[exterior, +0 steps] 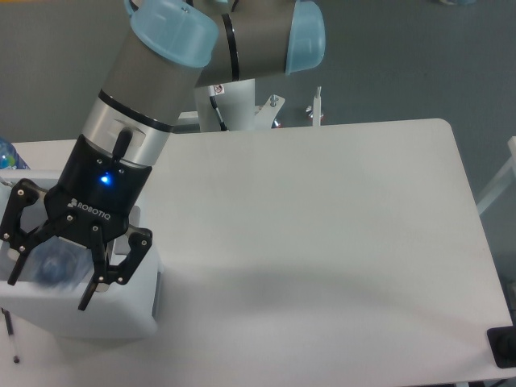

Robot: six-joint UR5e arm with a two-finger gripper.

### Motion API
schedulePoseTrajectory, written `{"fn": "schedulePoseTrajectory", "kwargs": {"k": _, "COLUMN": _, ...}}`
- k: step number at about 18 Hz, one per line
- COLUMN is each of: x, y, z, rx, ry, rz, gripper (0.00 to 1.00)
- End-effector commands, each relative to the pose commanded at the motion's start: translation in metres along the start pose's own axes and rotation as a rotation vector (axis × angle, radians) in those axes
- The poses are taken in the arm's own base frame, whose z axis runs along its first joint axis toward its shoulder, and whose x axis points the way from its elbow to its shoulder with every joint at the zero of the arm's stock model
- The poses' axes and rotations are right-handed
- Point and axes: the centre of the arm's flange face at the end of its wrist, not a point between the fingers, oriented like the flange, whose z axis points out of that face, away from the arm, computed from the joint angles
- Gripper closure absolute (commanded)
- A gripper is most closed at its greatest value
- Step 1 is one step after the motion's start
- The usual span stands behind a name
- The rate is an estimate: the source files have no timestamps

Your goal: Place the trash in the trash can

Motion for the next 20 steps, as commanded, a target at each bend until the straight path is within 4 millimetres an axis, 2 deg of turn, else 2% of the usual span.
{"fn": "schedulePoseTrajectory", "kwargs": {"k": 3, "x": -0.002, "y": 0.010, "z": -0.007, "rx": -0.008, "ry": -0.006, "rz": 0.010, "gripper": 0.10}}
{"fn": "schedulePoseTrajectory", "kwargs": {"k": 6, "x": -0.028, "y": 0.010, "z": -0.018, "rx": 0.001, "ry": -0.035, "rz": -0.004, "gripper": 0.09}}
{"fn": "schedulePoseTrajectory", "kwargs": {"k": 8, "x": -0.047, "y": 0.005, "z": -0.033, "rx": 0.020, "ry": -0.061, "rz": -0.020, "gripper": 0.09}}
{"fn": "schedulePoseTrajectory", "kwargs": {"k": 12, "x": -0.095, "y": 0.001, "z": -0.063, "rx": 0.052, "ry": -0.119, "rz": -0.054, "gripper": 0.08}}
{"fn": "schedulePoseTrajectory", "kwargs": {"k": 14, "x": -0.126, "y": 0.005, "z": -0.082, "rx": 0.064, "ry": -0.157, "rz": -0.063, "gripper": 0.06}}
{"fn": "schedulePoseTrajectory", "kwargs": {"k": 16, "x": -0.171, "y": 0.026, "z": -0.093, "rx": 0.046, "ry": -0.195, "rz": -0.085, "gripper": 0.06}}
{"fn": "schedulePoseTrajectory", "kwargs": {"k": 18, "x": -0.196, "y": 0.049, "z": -0.099, "rx": 0.019, "ry": -0.214, "rz": -0.051, "gripper": 0.05}}
{"fn": "schedulePoseTrajectory", "kwargs": {"k": 20, "x": -0.231, "y": 0.071, "z": -0.106, "rx": -0.004, "ry": -0.237, "rz": -0.050, "gripper": 0.05}}
